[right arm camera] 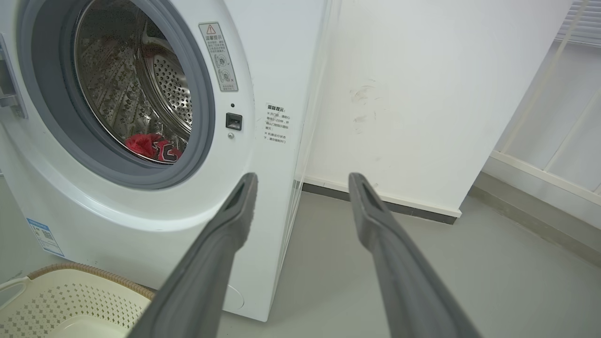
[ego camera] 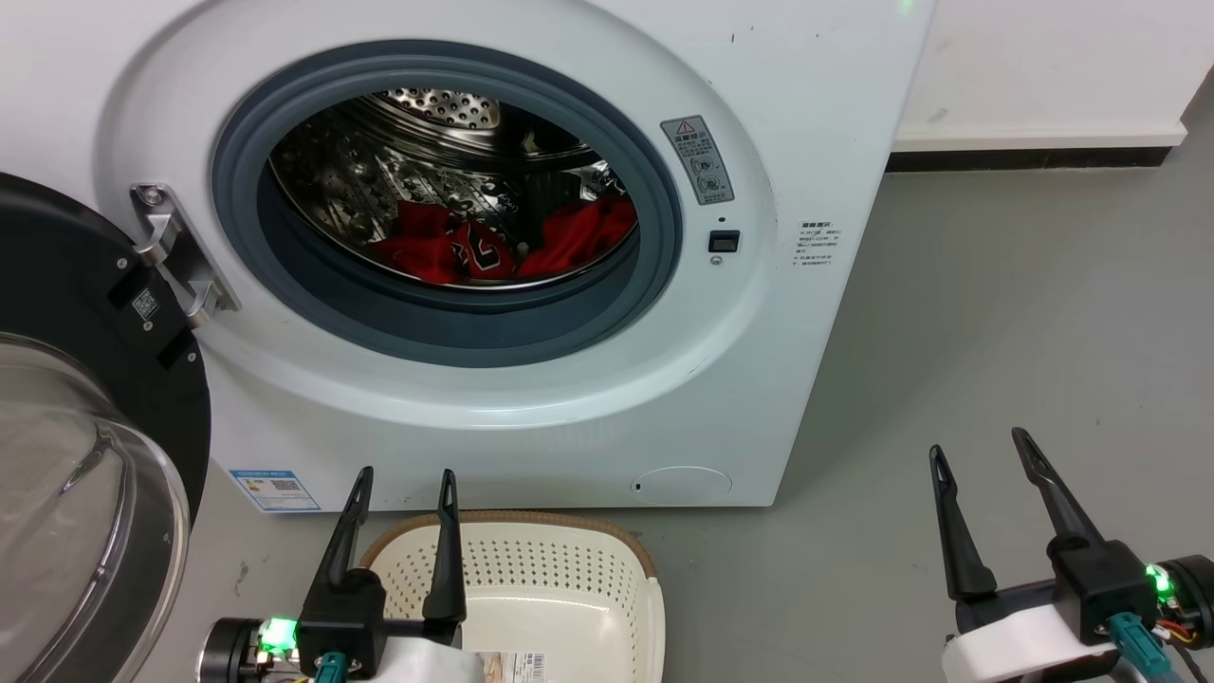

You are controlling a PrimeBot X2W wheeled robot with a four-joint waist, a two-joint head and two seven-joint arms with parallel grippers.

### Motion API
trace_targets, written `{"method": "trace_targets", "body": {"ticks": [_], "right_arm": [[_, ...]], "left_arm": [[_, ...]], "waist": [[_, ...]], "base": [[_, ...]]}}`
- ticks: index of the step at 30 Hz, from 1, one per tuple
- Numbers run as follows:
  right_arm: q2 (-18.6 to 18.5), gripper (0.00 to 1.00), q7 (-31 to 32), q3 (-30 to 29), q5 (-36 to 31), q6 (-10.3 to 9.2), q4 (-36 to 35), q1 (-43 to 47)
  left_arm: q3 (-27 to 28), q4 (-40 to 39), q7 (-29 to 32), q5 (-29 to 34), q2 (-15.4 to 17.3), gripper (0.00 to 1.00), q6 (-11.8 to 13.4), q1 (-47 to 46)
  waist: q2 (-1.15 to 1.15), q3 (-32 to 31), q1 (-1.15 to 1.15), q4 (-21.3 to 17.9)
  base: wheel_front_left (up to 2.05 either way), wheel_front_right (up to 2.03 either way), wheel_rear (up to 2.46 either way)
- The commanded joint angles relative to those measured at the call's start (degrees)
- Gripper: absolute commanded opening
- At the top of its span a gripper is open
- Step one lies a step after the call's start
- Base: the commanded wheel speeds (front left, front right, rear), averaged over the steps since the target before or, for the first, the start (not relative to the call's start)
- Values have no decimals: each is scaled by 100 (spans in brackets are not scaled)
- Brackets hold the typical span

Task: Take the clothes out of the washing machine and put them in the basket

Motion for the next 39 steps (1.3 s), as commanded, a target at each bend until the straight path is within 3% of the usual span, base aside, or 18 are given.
{"method": "trace_targets", "body": {"ticks": [1, 7, 13, 19, 24, 31, 39], "right_arm": [[-2, 100, -14, -10, 27, -4, 3, -49], [-2, 100, -14, -87, 159, -4, 55, -57], [1, 100, -14, -87, 330, -5, 40, -236], [2, 100, -13, -59, 649, -4, -94, -571], [2, 100, -13, -95, 982, -5, -182, -904], [7, 100, -13, 5, 1372, -5, -274, -1216], [7, 100, -13, 316, 1703, -5, -260, -1439]], "left_arm": [[25, -15, -16, 31, -6, 100, -1, 36], [23, 40, -16, 56, -13, 100, -68, 60], [70, 65, -16, 142, 190, 100, -192, -249], [267, 415, -15, 127, 703, 100, -485, -1087], [396, 1311, -14, 138, 1353, 100, -928, -2302], [118, 2536, 1271, 360, 2294, 100, -1293, -4714], [-670, 3477, 2945, 233, 3043, 100, -1346, -7136]], "waist": [[0, 5, 0, 0], [0, 34, 0, -43], [0, 395, 0, -376], [0, 1248, 0, -880], [0, 2030, 0, -1293], [0, 3101, 0, -1700], [0, 3948, 0, -2075]], "base": [[0, 0, 0], [0, 0, 0], [0, 0, 0], [0, 0, 0], [0, 0, 0], [0, 0, 0], [0, 0, 0]]}}
